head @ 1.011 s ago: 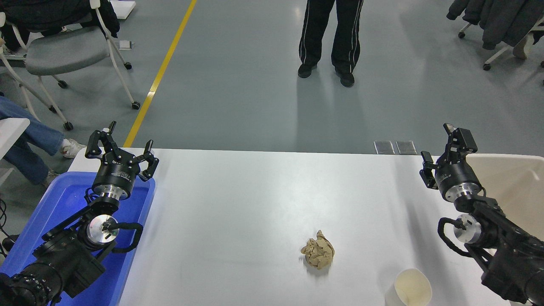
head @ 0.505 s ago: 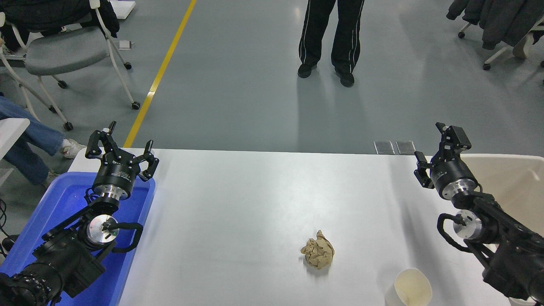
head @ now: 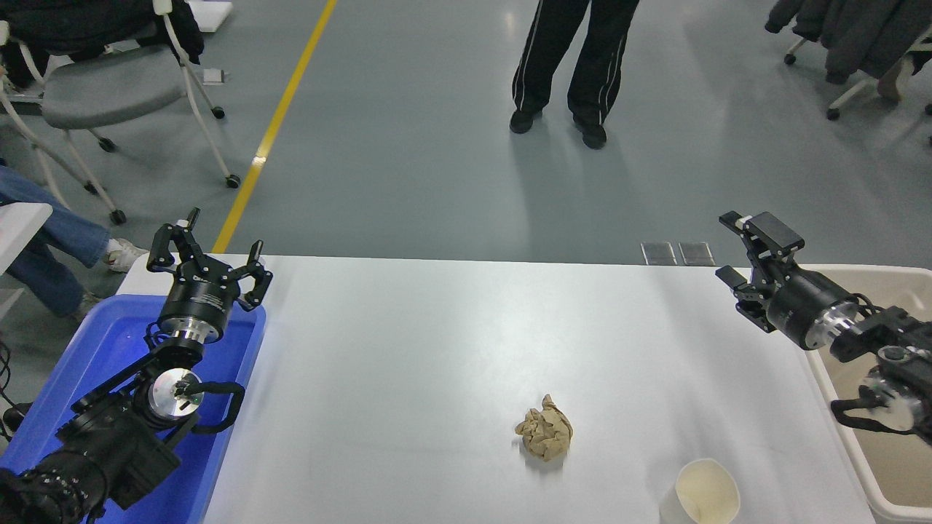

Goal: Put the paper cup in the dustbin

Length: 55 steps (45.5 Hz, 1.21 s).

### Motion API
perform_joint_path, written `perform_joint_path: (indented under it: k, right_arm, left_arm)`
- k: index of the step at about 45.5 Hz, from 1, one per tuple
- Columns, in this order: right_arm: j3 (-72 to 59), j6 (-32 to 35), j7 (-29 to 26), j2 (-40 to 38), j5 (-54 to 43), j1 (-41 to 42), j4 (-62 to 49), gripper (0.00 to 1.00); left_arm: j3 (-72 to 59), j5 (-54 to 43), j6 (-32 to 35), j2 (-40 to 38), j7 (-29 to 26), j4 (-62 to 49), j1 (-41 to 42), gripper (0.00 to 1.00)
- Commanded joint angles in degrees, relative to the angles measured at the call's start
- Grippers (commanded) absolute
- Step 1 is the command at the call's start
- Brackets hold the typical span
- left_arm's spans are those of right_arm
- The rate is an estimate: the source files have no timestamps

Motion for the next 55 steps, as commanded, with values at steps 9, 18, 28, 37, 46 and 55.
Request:
perform_joint_path:
  k: [9,18,28,37,46,55]
  right_arm:
    - [-16.9,0.0,1.1,-14.1,-36.8,5.0,10.9,1.00]
    - [-26.6,0.2,1.1,-15.5,-48.0,8.5,11.2,0.99]
    - [-36.8,0.2,3.4,-16.2,-56.8,14.9,11.0,0.99]
    - [-39.8,0.1,4.0,-16.5,-58.7,16.4,11.0,0.99]
    - [-40.8,0.1,1.9,-15.1,-58.0,16.2,10.6,0.99]
    - [-42.4,0.9,-0.1,-14.3,-58.0,16.5,10.8,0.99]
  left_arm:
    - [0.0,0.0,0.0,0.0,0.0,0.0,0.0,1.00]
    - [0.0,0.0,0.0,0.0,0.0,0.0,0.0,1.00]
    - [0.0,0.0,0.0,0.0,0.0,0.0,0.0,1.00]
    - [0.0,0.0,0.0,0.0,0.0,0.0,0.0,1.00]
    - [0.0,0.0,0.0,0.0,0.0,0.0,0.0,1.00]
    - [0.0,0.0,0.0,0.0,0.0,0.0,0.0,1.00]
